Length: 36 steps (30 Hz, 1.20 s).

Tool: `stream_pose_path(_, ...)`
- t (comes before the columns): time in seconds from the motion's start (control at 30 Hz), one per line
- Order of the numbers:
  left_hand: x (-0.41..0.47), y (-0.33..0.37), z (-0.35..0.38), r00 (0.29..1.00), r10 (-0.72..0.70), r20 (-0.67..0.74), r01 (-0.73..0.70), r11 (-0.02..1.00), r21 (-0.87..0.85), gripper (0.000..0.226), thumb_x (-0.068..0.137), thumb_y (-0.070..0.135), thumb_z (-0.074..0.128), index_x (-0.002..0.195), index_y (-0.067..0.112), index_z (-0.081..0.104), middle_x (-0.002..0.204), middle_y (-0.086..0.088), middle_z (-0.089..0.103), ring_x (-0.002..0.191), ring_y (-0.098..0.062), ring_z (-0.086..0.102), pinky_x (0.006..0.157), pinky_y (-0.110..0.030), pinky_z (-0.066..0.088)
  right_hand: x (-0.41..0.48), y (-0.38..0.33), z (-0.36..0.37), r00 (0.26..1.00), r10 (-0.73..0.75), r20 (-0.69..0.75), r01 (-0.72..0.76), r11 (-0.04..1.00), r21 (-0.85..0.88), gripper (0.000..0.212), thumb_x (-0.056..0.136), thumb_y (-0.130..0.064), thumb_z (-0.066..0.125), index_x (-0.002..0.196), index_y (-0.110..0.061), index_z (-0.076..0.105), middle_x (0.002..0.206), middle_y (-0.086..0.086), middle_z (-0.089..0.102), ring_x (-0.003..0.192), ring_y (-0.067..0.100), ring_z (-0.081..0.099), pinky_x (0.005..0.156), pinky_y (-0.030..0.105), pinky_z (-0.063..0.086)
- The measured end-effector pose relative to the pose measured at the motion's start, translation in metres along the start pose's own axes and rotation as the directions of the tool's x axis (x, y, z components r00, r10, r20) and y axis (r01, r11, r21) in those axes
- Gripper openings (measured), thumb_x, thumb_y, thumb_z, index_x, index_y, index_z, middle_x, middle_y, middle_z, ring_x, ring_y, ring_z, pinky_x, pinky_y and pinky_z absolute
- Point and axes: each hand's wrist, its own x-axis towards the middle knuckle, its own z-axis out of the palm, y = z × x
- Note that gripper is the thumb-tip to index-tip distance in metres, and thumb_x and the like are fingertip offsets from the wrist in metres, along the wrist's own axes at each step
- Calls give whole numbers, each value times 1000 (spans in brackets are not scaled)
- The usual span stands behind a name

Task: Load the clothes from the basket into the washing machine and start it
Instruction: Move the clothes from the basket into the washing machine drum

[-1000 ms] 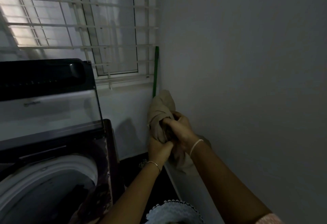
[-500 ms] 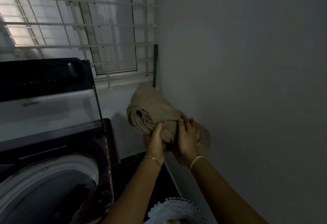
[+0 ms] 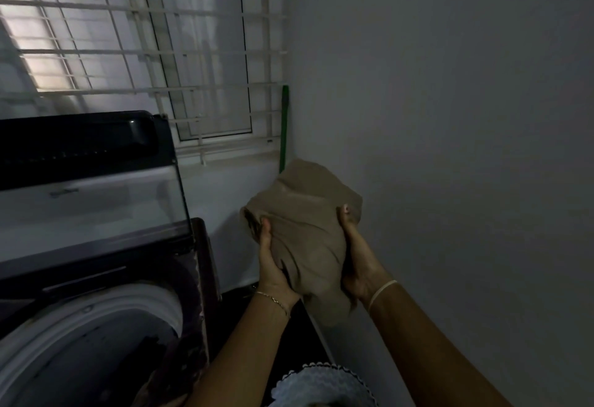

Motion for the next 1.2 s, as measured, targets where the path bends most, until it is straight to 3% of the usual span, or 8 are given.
stream_pose_path(0.2, -4, -2, 3, 995, -102, -22, 103, 992, 73, 65, 89, 63, 41, 126, 13, 59, 120, -14, 67, 104, -30, 67, 88, -44, 49, -11, -2, -9, 999, 22, -30, -21, 999, 48, 56, 80, -58, 59, 112, -13, 66, 108, 16, 71, 106, 30, 64, 86, 40, 52)
stream_pose_path(0.4, -5, -2, 7, 989, -144, -42, 148, 984, 102, 68, 85, 65, 46, 128, 14, 57, 120, -14, 67, 114, -31, 59, 89, -44, 48, -11, 3, -13, 997, -13, -73, 19, 997, 78, 68, 64, -53, 78, 119, -13, 67, 116, 17, 68, 110, 33, 64, 91, 44, 52)
stream_pose_path(0.53, -7, 5, 13, 977, -146, -157, 180, 956, 232, 69, 83, 66, 50, 127, 15, 57, 115, -11, 68, 110, -28, 59, 87, -41, 49, -12, 3, -16, 996, -41, -85, 50, 993, 106, 56, 72, -46, 74, 117, -12, 68, 114, 16, 69, 109, 33, 64, 83, 39, 54)
stream_pose_path(0.7, -27, 16, 8, 877, -405, -259, 468, 842, 268, 76, 74, 79, 47, 109, 13, 65, 107, -11, 67, 108, -32, 55, 99, -53, 37, -10, 7, -22, 994, -65, -92, 77, 989, 124, 58, 70, -43, 77, 117, -10, 68, 116, 16, 68, 109, 33, 64, 82, 41, 55)
stream_pose_path(0.8, -40, 9, -4, 845, -463, -268, 522, 825, 219, 100, 61, 92, 40, 119, 14, 61, 121, -15, 62, 115, -35, 51, 97, -61, 35, -8, 17, -15, 999, -11, -49, 17, 991, 131, 55, 76, -44, 72, 118, -10, 67, 119, 16, 67, 112, 32, 63, 90, 42, 53)
stream_pose_path(0.87, -51, 6, -9, 835, -454, -312, 518, 839, 168, 109, 56, 94, 41, 129, 15, 55, 136, -14, 53, 118, -35, 50, 101, -62, 33, -6, 28, -7, 1000, 21, 12, -22, 993, 119, 57, 76, -46, 72, 121, -12, 65, 122, 15, 65, 116, 32, 60, 101, 45, 47)
stream_pose_path(1.07, -80, 19, -24, 912, -109, -395, 195, 964, 183, 79, 84, 72, 40, 139, 17, 45, 145, -8, 46, 135, -30, 42, 102, -44, 39, -9, 61, 23, 989, 107, 98, -122, 980, 160, 59, 75, -46, 74, 124, -15, 64, 121, 13, 67, 115, 31, 61, 103, 46, 45)
stream_pose_path(1.2, -93, 48, -47, 965, -197, -176, 195, 980, -28, 85, 72, 74, 59, 135, 17, 54, 137, -12, 55, 129, -34, 48, 112, -52, 31, -10, 73, 54, 992, 79, 97, -89, 991, 99, 50, 76, -39, 75, 121, -17, 66, 118, 11, 69, 112, 28, 64, 99, 45, 49)
